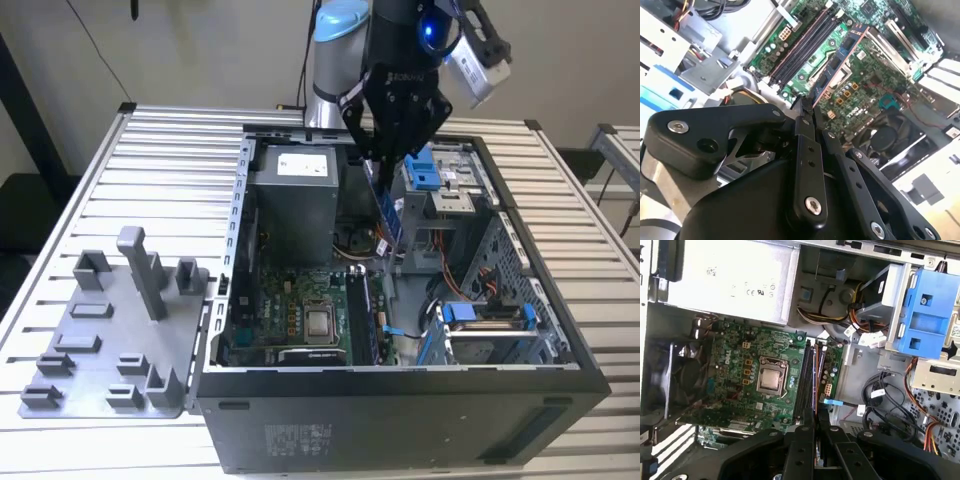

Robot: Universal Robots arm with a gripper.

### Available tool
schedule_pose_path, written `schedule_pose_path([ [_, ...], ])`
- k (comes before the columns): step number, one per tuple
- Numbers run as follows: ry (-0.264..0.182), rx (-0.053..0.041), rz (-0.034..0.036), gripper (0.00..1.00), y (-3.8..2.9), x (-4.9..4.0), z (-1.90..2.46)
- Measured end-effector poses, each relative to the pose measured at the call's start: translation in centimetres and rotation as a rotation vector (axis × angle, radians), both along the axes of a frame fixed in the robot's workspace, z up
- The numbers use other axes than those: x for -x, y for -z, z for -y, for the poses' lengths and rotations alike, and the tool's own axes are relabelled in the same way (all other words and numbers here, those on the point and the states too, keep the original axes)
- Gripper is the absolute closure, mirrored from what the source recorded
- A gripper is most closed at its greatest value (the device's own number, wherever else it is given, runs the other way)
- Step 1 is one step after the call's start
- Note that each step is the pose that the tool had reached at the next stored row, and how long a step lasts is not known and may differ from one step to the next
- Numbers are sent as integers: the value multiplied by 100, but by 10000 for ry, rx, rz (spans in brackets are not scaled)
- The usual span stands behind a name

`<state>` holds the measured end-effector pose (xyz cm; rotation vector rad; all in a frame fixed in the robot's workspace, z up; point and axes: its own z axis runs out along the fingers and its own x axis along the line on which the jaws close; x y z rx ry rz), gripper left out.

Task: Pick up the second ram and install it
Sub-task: 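Insert the second ram into the second slot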

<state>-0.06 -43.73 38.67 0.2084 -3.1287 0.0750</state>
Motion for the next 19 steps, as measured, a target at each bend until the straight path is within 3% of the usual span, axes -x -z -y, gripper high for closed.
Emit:
schedule_pose_path([
  [12, 1727, 1, 0, 86, 24, 0, 0],
  [19, 1781, 0, 0, 86, 38, -2, -1],
])
